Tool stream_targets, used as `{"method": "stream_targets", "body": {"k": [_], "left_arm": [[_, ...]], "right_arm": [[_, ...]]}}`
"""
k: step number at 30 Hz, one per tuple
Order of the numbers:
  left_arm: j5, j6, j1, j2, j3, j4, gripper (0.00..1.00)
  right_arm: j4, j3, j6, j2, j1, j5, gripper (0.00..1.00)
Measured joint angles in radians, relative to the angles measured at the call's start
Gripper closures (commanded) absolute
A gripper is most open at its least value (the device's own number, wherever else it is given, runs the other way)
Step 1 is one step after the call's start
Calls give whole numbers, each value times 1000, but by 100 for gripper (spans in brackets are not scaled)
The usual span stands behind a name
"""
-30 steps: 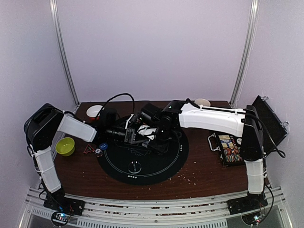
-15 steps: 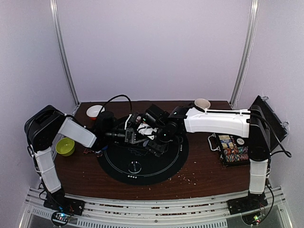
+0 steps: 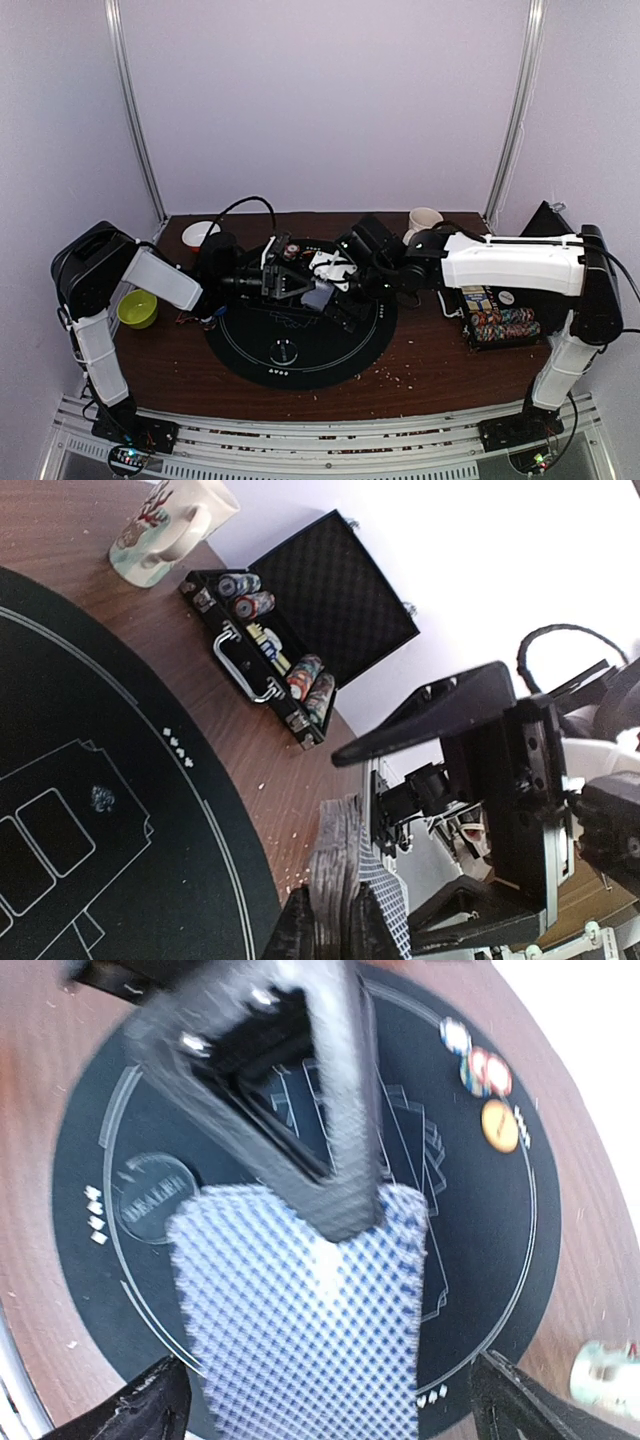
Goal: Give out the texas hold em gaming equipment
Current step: Pass from the left arm to the right
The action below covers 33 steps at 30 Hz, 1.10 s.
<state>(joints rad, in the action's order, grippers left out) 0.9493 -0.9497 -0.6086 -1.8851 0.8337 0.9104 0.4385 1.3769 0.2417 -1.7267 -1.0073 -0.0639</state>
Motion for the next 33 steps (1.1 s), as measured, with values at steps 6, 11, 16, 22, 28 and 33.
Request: {"method": "stream_targets", "body": {"k": [6,11,16,22,28,33], "left_arm": [[8,-104,1,0,-7,119,100],[8,-164,3,0,-16,181,100],[9,-183,3,0,-29,196,100],[8,-177,3,1,-29,184,100],[7,-163,6,8,-29,169,100],[3,-155,6,8,-29,162,100]], "right_arm": [[-194,-158,84,90,6,76,0],[-311,-248,138,130,10,84,0],[-365,-249,164,134,29,84,0],[-373,-246,182,133,56,104,0],[-341,-206,204,102,63,130,14],[-325,-203,208,82,63,148,21]]}}
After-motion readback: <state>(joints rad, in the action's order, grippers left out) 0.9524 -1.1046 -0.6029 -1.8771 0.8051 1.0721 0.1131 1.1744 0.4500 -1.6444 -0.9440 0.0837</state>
